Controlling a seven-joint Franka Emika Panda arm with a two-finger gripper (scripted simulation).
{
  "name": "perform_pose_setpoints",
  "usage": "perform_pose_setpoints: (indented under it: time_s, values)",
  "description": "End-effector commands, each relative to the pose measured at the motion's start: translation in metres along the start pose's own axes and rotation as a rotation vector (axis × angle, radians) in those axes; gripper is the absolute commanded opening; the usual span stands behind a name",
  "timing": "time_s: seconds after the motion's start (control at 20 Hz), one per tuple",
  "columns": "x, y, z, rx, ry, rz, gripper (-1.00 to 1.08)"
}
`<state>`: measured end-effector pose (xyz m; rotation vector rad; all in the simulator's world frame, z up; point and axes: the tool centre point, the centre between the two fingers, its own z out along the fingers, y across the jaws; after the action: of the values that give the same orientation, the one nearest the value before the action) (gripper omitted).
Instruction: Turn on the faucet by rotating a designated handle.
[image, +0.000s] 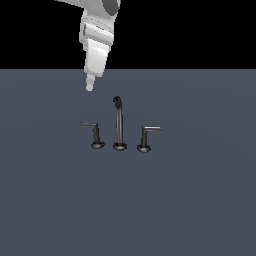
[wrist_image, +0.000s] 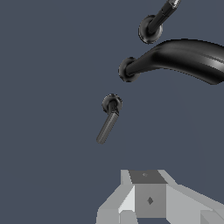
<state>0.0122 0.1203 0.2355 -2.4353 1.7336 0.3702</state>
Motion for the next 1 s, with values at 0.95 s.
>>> perform_pose_setpoints:
  time_s: [0.95]
  values:
    - [0.028, -0.069, 0.124, 0.088, 0.241, 0.452, -1.0]
